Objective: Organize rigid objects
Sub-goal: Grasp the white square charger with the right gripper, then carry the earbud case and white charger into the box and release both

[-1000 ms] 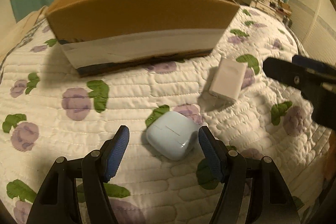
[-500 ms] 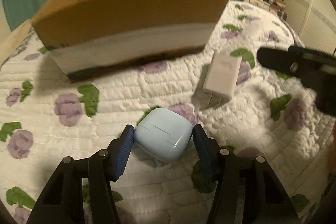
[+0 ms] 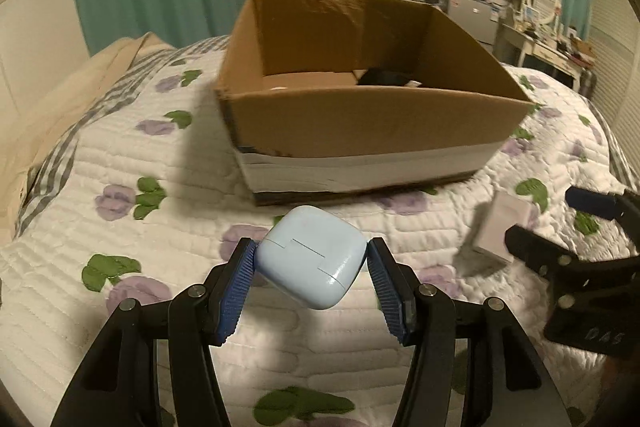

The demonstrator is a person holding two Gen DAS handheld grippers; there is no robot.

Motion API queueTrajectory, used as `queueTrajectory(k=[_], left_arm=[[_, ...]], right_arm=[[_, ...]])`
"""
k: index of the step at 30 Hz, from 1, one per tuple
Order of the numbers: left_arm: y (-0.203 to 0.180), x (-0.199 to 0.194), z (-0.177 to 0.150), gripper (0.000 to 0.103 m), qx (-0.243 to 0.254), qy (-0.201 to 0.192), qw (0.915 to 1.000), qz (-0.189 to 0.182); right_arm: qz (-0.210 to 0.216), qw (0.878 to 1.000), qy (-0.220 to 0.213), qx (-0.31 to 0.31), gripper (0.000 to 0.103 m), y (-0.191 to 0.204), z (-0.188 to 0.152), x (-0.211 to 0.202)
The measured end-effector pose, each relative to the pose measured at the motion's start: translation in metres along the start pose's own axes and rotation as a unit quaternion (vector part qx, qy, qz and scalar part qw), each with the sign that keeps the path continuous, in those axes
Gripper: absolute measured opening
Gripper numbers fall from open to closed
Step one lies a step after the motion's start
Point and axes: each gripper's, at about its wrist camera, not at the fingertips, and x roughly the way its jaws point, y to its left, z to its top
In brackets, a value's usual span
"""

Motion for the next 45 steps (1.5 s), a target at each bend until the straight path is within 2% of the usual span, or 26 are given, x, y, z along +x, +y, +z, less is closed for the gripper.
queueTrajectory(k=[11,12,15,18,25,32,39,45], left_arm=[[0.002,0.011,0.004,0.058,-0.014,0.01,0.9998,-0.004],[0.001,0.011,0.003,0.058,-0.013,0.011,0.9998,-0.004],[0.0,0.011,0.003,0.058,-0.012,0.012,0.9999,-0.003],[-0.002,0.009,0.002,0.058,-0.008,0.011,0.9999,0.0],[-0.007,-0.009,0.001,0.058,0.005,0.0,1.0,0.002],[-0.014,-0.054,0.01,0.058,0.013,-0.035,0.9993,-0.004],[-0.013,-0.107,0.032,0.058,0.01,-0.087,0.9961,-0.009],[-0.01,-0.138,0.066,0.058,0.017,-0.132,0.9911,-0.008]], right_arm=[[-0.036,0.997,0.058,-0.026,0.092,0.017,0.0,0.052],[-0.039,0.997,0.057,-0.03,0.089,0.018,0.0,0.053],[-0.053,0.996,0.058,-0.036,0.066,0.017,-0.001,0.055],[-0.045,0.997,0.05,-0.029,0.066,0.013,-0.002,0.05],[-0.027,0.999,0.001,-0.034,0.065,0.016,0.001,0.004],[-0.001,0.998,-0.047,-0.032,0.065,0.016,0.008,-0.056],[0.016,0.993,-0.11,-0.039,0.065,0.02,0.031,-0.127],[0.016,0.986,-0.159,-0.052,0.065,0.017,0.061,-0.164]])
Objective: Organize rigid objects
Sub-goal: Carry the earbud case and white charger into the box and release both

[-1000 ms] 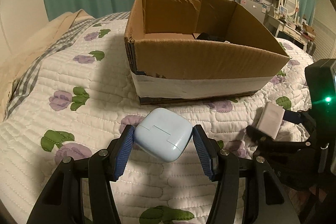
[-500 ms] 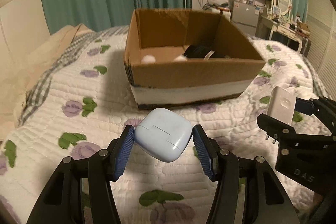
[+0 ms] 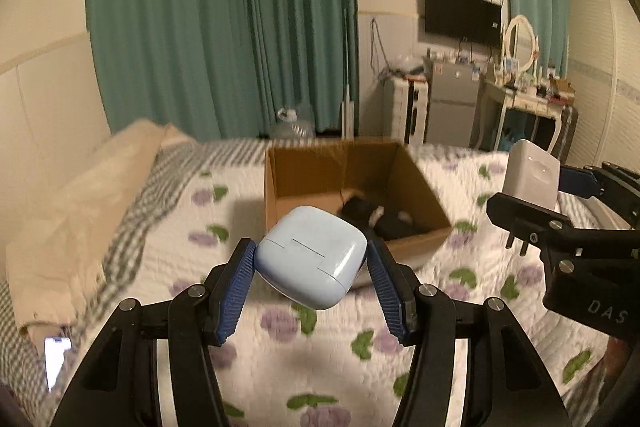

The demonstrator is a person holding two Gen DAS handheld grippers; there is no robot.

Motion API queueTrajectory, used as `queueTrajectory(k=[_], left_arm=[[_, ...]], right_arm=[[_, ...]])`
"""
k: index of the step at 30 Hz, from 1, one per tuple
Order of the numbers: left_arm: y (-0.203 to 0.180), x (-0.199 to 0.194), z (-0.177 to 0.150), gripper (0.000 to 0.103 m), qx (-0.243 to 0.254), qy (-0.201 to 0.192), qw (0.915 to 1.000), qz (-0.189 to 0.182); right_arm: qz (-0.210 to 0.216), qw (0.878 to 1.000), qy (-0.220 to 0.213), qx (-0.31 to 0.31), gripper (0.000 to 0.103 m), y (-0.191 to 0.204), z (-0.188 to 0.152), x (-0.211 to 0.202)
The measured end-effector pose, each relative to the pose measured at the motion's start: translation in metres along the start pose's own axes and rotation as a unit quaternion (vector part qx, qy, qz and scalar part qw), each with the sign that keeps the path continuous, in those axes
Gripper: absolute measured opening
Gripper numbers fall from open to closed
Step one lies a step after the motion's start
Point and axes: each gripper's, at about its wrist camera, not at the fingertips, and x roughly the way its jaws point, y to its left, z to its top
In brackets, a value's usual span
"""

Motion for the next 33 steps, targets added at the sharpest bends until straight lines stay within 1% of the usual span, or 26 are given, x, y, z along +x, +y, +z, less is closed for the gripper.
queueTrajectory(k=[3,7,12,15,19,21,27,33], left_arm=[[0.001,0.003,0.02,0.058,0.003,-0.016,0.9999,0.004],[0.003,0.021,0.046,0.058,0.007,-0.025,0.9996,0.002],[0.0,0.059,0.069,0.058,0.016,-0.02,0.9996,0.009],[-0.001,0.086,0.075,0.058,0.009,-0.011,0.9999,-0.001],[-0.007,0.12,0.075,0.058,0.015,0.001,0.9999,-0.002],[-0.011,0.139,0.073,0.058,0.016,0.014,0.9998,-0.002],[-0.018,0.181,0.053,0.058,0.02,0.051,0.9985,-0.001],[-0.023,0.205,0.034,0.058,0.016,0.081,0.9966,-0.003]], right_arm=[[0.01,1.0,-0.022,0.009,0.065,-0.011,0.024,-0.001],[0.013,0.999,-0.042,0.006,0.065,-0.02,0.052,0.01],[0.019,0.998,-0.059,0.008,0.065,-0.027,0.081,0.037],[0.02,0.998,-0.061,0.015,0.065,-0.033,0.093,0.059],[0.021,0.998,-0.058,0.026,0.065,-0.041,0.092,0.087],[0.025,0.998,-0.047,0.034,0.065,-0.047,0.086,0.104],[0.028,0.998,-0.018,0.049,0.065,-0.06,0.066,0.145],[0.03,0.998,-0.004,0.057,0.065,-0.071,0.055,0.166]])
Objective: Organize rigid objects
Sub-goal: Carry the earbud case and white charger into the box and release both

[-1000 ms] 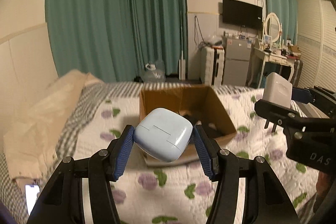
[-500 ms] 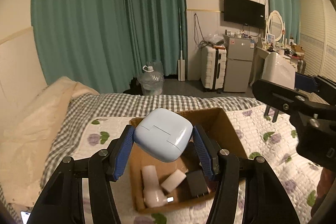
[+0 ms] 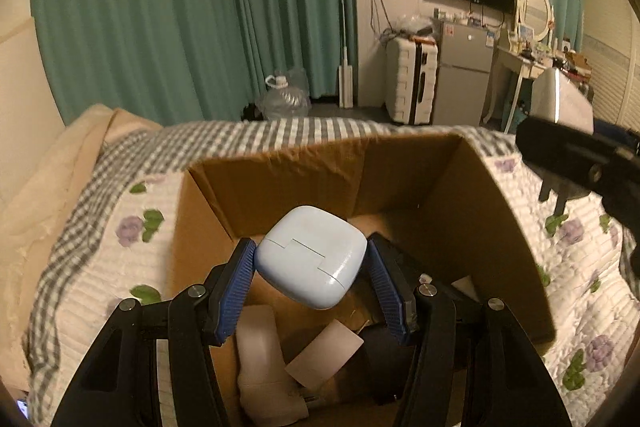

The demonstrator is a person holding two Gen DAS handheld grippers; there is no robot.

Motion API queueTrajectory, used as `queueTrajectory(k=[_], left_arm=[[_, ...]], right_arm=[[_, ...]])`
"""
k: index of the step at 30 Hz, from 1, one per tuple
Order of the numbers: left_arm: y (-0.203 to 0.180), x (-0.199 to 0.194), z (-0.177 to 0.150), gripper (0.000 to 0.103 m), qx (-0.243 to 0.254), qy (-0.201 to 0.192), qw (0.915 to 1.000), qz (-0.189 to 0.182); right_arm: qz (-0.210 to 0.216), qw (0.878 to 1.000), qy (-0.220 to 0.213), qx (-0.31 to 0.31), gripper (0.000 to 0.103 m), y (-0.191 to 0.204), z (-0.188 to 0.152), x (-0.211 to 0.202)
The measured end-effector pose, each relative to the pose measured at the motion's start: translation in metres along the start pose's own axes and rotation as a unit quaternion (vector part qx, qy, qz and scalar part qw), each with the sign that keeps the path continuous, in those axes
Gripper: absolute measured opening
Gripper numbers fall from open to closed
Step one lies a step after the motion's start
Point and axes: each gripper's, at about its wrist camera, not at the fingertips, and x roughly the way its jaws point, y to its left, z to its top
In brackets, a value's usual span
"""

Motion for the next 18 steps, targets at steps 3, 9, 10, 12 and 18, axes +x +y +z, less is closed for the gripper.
queueTrajectory(k=[3,9,10,12,18], left_arm=[[-0.001,0.007,-0.006,0.06,0.001,0.014,0.9999,-0.003],[0.002,-0.001,-0.001,0.067,-0.002,0.009,0.9999,0.013],[0.004,-0.002,0.0,0.067,-0.003,0.007,0.9998,0.016],[0.01,-0.007,0.002,0.067,-0.01,-0.002,0.9998,0.014],[0.025,-0.016,0.006,0.068,-0.027,-0.027,0.999,0.023]], right_arm=[[-0.002,1.0,0.006,0.003,0.065,-0.003,-0.005,0.005],[-0.001,1.0,0.011,0.008,0.066,-0.006,-0.009,0.007],[0.0,1.0,0.011,0.009,0.066,-0.006,-0.009,0.007],[-0.002,1.0,0.009,0.009,0.066,-0.005,-0.007,0.008],[-0.004,1.0,0.023,0.001,0.066,0.001,-0.011,0.027]])
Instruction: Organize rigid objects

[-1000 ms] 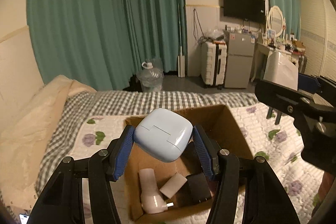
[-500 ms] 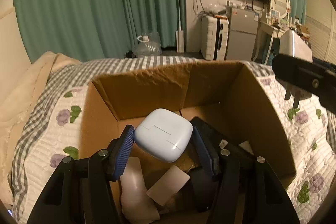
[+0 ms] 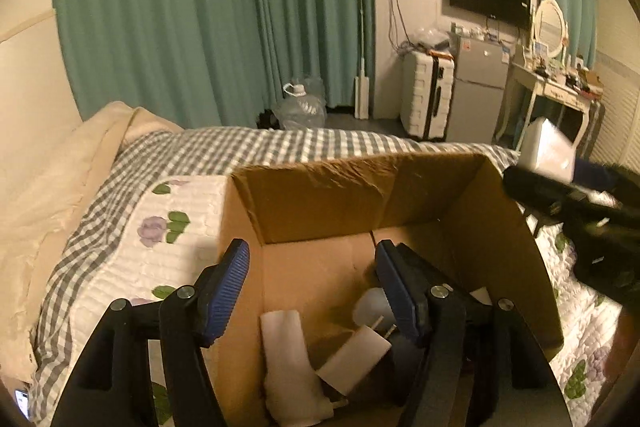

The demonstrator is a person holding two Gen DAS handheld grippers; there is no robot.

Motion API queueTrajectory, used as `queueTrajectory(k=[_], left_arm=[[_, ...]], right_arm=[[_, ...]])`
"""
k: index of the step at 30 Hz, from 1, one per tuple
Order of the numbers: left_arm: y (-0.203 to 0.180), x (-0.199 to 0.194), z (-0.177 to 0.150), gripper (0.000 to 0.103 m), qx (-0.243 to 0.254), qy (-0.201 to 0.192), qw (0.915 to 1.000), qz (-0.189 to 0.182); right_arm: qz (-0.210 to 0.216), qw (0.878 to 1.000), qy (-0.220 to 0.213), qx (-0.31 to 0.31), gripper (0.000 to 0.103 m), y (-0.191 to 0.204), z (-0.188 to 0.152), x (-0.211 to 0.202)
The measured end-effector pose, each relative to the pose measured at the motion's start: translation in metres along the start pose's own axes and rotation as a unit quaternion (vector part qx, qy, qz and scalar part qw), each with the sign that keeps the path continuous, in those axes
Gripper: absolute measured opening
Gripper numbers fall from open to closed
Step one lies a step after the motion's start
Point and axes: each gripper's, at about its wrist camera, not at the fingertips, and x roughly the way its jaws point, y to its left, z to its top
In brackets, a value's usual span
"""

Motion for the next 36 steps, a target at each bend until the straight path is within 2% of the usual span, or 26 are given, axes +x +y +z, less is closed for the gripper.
queueTrajectory(k=[6,9,12,17,23,25,29,33,36], left_arm=[[0.008,0.002,-0.002,0.068,-0.003,-0.011,0.9999,0.006],[0.009,0.002,-0.004,0.068,0.001,-0.016,0.9999,0.007],[0.009,-0.004,-0.004,0.068,-0.001,-0.025,0.9997,0.009],[0.01,-0.036,0.003,0.068,-0.008,-0.054,0.9984,0.01],[0.008,-0.114,0.02,0.068,-0.004,-0.12,0.9927,0.013],[0.007,-0.147,0.023,0.073,-0.001,-0.147,0.989,0.015],[0.008,-0.203,0.021,0.076,0.002,-0.197,0.9801,0.021],[0.013,-0.241,0.013,0.078,-0.004,-0.226,0.9738,0.021],[0.016,-0.258,0.005,0.078,-0.006,-0.233,0.9722,0.019]], right_arm=[[-0.01,0.999,0.033,-0.01,0.066,0.009,-0.009,0.036],[-0.032,0.999,0.026,-0.023,0.067,0.013,-0.011,0.041],[-0.027,0.999,0.016,-0.011,0.08,0.011,-0.011,0.037],[-0.043,0.999,-0.006,-0.004,0.084,0.007,-0.007,0.011],[-0.059,0.997,-0.05,0.0,0.089,0.009,0.012,-0.066],[-0.061,0.996,-0.068,0.002,0.091,0.012,0.017,-0.098],[-0.069,0.992,-0.107,0.0,0.094,0.021,0.018,-0.167],[-0.076,0.988,-0.134,0.002,0.103,0.027,0.008,-0.222],[-0.088,0.984,-0.154,-0.003,0.103,0.033,-0.003,-0.255]])
